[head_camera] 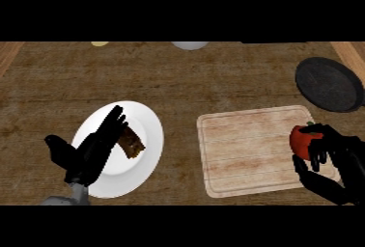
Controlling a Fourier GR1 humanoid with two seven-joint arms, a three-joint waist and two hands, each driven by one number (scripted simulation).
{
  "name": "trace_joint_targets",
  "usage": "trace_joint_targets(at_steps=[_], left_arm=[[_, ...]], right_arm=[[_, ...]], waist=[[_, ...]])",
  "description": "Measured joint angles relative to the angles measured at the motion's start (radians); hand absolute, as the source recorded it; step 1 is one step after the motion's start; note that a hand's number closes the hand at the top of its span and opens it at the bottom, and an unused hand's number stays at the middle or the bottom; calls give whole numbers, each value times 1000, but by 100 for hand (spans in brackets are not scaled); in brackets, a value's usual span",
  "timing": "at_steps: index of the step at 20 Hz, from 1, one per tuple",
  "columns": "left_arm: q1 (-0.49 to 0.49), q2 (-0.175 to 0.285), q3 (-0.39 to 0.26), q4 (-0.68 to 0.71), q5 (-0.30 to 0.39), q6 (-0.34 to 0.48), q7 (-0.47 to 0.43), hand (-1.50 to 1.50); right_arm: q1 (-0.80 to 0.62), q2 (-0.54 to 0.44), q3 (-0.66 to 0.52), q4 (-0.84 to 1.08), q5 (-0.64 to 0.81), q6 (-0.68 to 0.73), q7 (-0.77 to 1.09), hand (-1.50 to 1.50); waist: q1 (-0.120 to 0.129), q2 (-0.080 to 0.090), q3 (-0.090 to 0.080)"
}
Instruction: Pick the bell pepper from the cutting board and place it in the pan
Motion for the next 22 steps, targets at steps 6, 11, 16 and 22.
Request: trace_joint_targets(at_steps=[6, 11, 16, 22], left_arm=[[-11, 2, 6, -3, 2, -14, 15, 0], [-33, -12, 14, 33, -14, -24, 1, 0], [-58, -24, 10, 31, -25, -21, 27, 0], [-64, -24, 14, 12, -27, -28, 47, 0]], right_arm=[[-34, 26, -163, 19, -251, 55, 3, 150], [-144, -17, -258, 235, -295, 21, -78, 150], [-285, -81, -305, 516, -225, -98, -200, 150], [-486, -128, -377, 861, -182, -287, -304, 150]], waist=[[17, 4, 0], [27, 7, 0], [36, 9, 1], [49, 12, 1]])
